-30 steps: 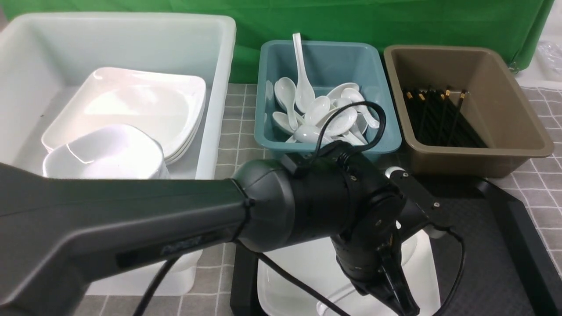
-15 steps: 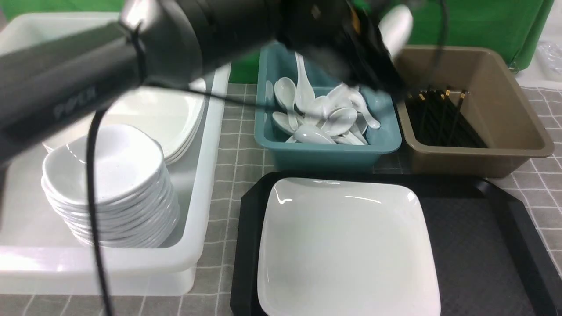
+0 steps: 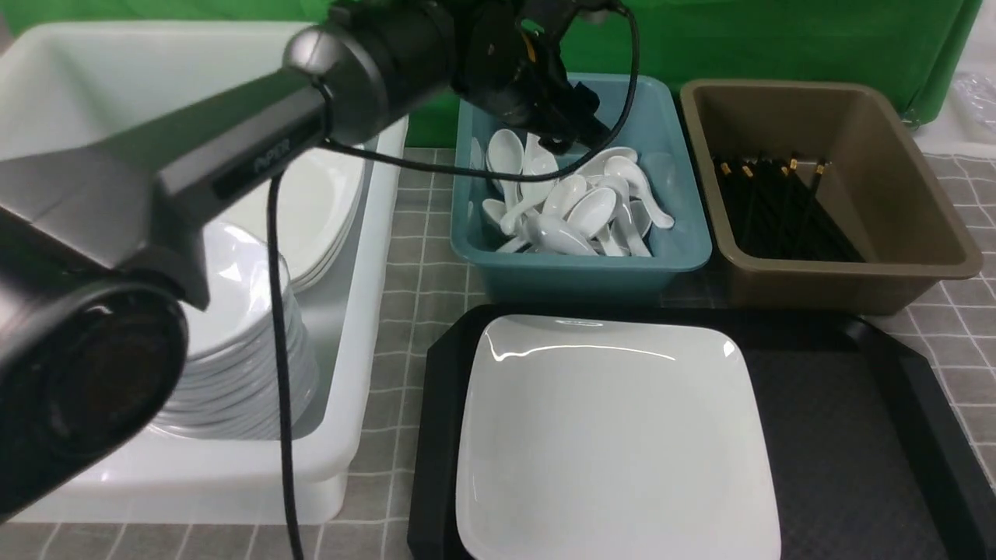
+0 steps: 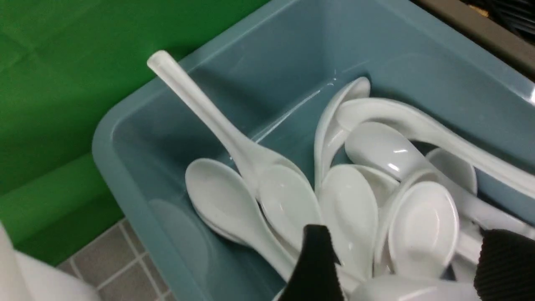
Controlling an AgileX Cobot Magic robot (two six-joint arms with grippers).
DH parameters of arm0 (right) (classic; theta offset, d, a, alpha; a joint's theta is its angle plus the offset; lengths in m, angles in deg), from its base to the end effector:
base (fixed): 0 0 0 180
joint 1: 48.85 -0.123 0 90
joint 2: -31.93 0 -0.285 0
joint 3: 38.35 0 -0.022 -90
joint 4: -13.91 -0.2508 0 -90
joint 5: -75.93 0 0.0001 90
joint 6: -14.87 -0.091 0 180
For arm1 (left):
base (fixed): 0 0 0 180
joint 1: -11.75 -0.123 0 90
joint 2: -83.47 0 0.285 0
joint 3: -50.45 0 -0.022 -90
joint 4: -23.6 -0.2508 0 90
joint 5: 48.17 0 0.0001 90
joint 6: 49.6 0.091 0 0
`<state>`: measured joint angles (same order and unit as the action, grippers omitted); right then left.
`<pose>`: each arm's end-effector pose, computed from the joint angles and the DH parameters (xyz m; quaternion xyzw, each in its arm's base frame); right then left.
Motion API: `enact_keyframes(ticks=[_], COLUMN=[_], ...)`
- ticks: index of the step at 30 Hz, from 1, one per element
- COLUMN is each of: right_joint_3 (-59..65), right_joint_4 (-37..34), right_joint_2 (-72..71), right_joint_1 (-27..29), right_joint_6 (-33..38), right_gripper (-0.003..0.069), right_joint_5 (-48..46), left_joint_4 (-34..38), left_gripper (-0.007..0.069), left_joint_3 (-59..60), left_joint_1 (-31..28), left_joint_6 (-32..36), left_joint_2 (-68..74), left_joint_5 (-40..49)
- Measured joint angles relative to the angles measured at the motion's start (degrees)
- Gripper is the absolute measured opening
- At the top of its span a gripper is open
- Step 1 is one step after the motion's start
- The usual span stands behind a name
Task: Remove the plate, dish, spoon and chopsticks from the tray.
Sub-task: Use the left arm to put the soup spoon into the small storage box in the middle, then use the left arm to grab a plate from the dinner plate
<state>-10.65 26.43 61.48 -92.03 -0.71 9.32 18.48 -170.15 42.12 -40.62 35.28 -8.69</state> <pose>0.0310 0.0043 0.3686 -0.2006 0.8539 0.1348 0.4609 0.4428 -0.2535 0.2930 0.3240 0.8484 -0.0378 0.4170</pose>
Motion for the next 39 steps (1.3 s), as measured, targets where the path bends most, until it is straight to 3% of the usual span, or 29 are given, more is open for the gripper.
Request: enact_keyframes(ticks=[3,5,6,8,10,13,19,22,29,33,39], right_joint_3=[0.0,0.0,0.0,0.0,0.0,0.0,0.0,0.0,0.1,0.1,0.1], right_joint_4=[0.1,0.3,0.3,0.3,0.4,0.4,0.4,0.4,0.4,0.4,0.4], right_joint_2=[0.0,0.0,0.0,0.0,0.0,0.0,0.0,0.0,0.0,0.0,0.0], right_joint_1=[0.0,0.0,0.0,0.0,0.0,0.0,0.0,0.0,0.0,0.0,0.0], right_joint_6=[0.1,0.2,0.4,0.6,1.5,2.1,3.1,3.0,3.0,3.0,3.0], right_gripper=[0.0217,0.0217,0.0217,0.0217,0.0217,0.0217,0.0217,0.0217,0.0221,0.0225,0.0231], right_joint_5=[0.1,0.2,0.2,0.2,0.2,0.2,0.2,0.2,0.2,0.3,0.3], left_joint_4=[0.1,0.4,1.1,1.9,2.1,3.2,6.0,5.6,3.6,1.9,-2.2], left_gripper=[0.0415,0.0307,0.0198,0.0081,0.0025,0.0012,0.0062,0.0180,0.0435,0.0462,0.0440], left_joint_3=[0.1,1.9,4.4,10.5,18.2,29.5,50.4,59.6,66.4,67.2,67.3], left_joint_1=[0.7,1.7,2.4,3.9,6.4,10.1,18.8,22.6,23.3,23.3,23.3], left_joint_6=[1.7,2.9,3.5,5.3,9.0,15.5,31.1,39.7,42.3,43.5,43.7], left_joint_2=[-4.5,-9.5,-13.0,-18.3,-24.3,-30.4,-36.4,-36.4,-34.3,-32.4,-28.6], left_joint_5=[9.9,15.6,18.1,19.0,18.8,17.3,11.5,7.3,-3.7,-5.5,-8.9])
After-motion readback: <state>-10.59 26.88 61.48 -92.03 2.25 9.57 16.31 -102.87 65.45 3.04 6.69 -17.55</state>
